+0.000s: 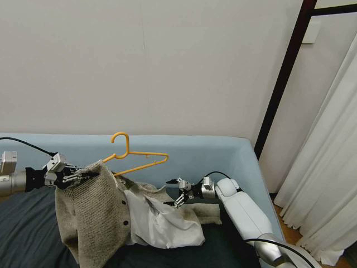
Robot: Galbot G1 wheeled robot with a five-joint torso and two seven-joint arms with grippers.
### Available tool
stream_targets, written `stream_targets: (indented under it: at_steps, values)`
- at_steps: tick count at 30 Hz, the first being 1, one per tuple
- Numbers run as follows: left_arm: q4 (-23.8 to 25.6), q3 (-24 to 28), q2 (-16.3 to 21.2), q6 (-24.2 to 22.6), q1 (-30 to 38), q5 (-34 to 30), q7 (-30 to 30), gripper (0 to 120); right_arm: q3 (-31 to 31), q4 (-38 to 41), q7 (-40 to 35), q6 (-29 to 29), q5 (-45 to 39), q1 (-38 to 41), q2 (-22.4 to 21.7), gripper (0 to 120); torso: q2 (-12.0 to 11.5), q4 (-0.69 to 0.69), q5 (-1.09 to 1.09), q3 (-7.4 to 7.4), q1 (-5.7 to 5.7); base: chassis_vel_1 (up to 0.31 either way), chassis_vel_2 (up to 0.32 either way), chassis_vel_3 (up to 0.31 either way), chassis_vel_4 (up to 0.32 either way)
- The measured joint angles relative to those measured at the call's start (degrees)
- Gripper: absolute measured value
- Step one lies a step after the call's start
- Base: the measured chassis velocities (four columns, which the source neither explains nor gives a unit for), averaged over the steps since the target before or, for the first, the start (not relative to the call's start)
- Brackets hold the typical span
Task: Pick up the clothes from the sofa and hang them on the clothes hanger.
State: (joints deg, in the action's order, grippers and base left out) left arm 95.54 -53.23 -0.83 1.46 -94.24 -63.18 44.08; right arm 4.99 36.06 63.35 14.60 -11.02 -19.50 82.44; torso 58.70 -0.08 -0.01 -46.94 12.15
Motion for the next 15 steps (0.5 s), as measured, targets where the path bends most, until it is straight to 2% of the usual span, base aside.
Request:
stream_targets:
  at_steps: [4,6,15]
  values:
    - [0.1,-0.1,0.0,0.0,0.1,0.0,0.1,8,0.6,-0.4,-1.6,-4.0,-1.1,-1.5,-0.8,100,0.0,0.00,0.00,0.00,0.00,0.000,0.000,0.000,0.000]
    - [0.5,-0.2,0.0,0.1,0.2,0.0,0.1,8,0.9,-0.5,-5.9,-6.7,-1.1,-3.6,-1.4,100,0.0,-0.02,0.01,0.00,0.00,0.000,0.000,0.000,0.000]
    - [1.0,-0.3,0.1,0.1,0.3,0.0,0.1,8,-0.3,-1.0,-13.5,-8.7,-6.1,-5.7,2.1,100,0.0,0.01,0.00,0.01,0.00,0.000,0.000,0.000,0.000]
